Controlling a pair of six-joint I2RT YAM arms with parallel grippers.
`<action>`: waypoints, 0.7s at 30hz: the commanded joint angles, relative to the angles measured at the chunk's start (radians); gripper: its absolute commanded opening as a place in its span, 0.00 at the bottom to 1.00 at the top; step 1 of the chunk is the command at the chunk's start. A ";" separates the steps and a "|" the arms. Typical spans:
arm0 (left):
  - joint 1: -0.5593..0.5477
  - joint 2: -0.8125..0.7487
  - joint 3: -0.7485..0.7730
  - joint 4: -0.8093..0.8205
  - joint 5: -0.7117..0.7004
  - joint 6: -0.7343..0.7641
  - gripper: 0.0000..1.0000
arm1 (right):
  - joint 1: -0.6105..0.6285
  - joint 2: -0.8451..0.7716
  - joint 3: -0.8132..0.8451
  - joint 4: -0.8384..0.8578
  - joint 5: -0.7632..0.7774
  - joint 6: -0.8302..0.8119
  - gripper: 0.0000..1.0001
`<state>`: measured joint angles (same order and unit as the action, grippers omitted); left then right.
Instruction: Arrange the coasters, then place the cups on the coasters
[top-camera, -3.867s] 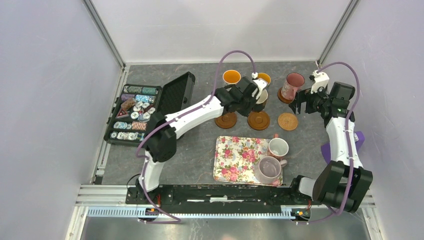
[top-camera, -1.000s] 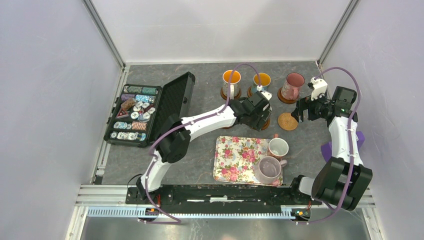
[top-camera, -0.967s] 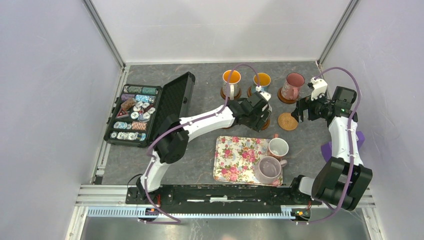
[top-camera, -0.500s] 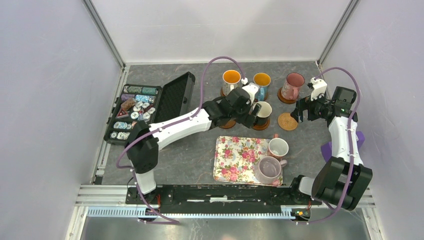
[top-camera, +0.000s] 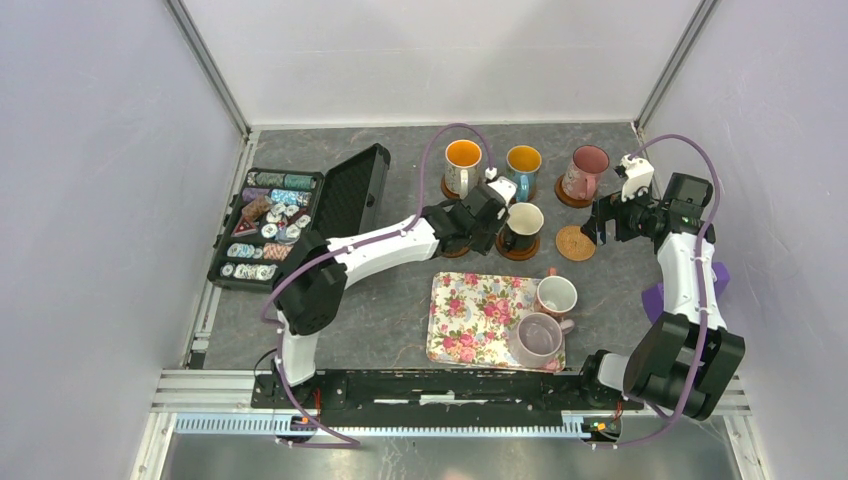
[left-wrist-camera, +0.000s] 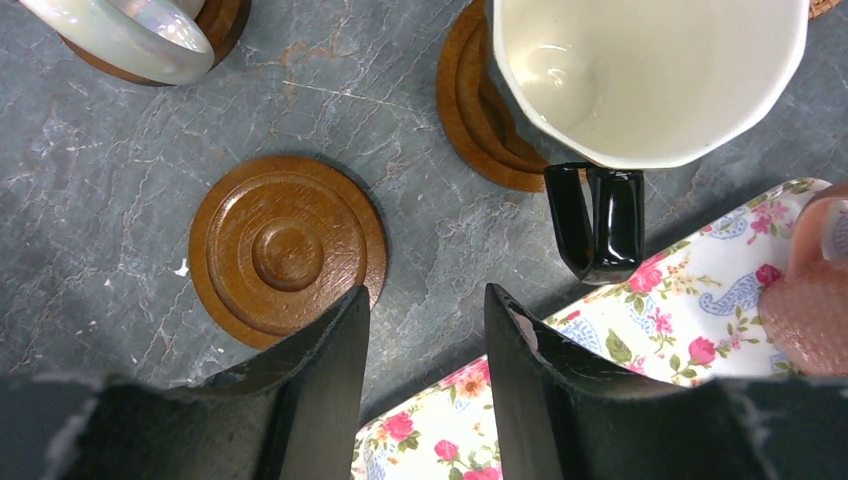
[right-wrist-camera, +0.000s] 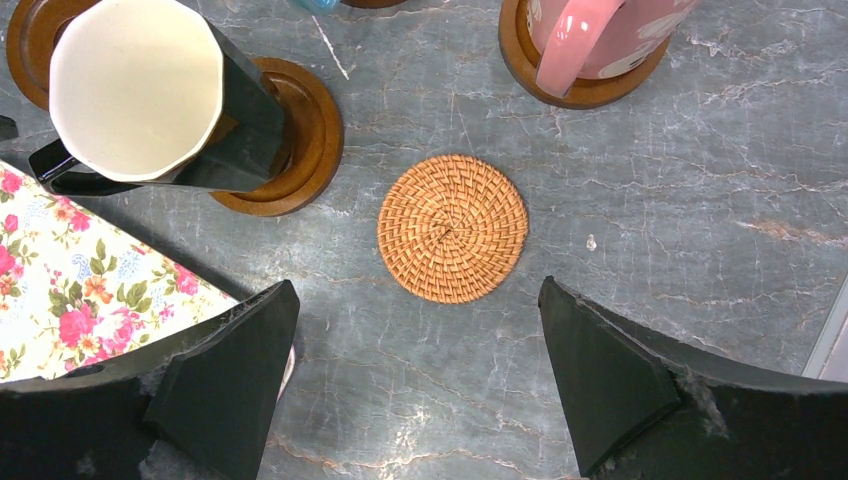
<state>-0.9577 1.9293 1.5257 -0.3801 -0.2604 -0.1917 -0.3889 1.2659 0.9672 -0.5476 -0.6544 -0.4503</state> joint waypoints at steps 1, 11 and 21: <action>-0.004 0.026 0.062 0.023 -0.011 0.028 0.54 | -0.006 0.010 0.022 0.010 -0.022 0.008 0.98; -0.019 0.080 0.116 0.003 0.008 0.009 0.63 | -0.007 0.019 0.028 0.003 -0.011 -0.007 0.98; -0.033 0.099 0.134 -0.030 0.025 -0.028 0.70 | -0.007 0.027 0.027 0.010 -0.013 -0.001 0.98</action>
<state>-0.9840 2.0045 1.6066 -0.4076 -0.2516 -0.1928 -0.3893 1.2926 0.9672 -0.5480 -0.6540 -0.4507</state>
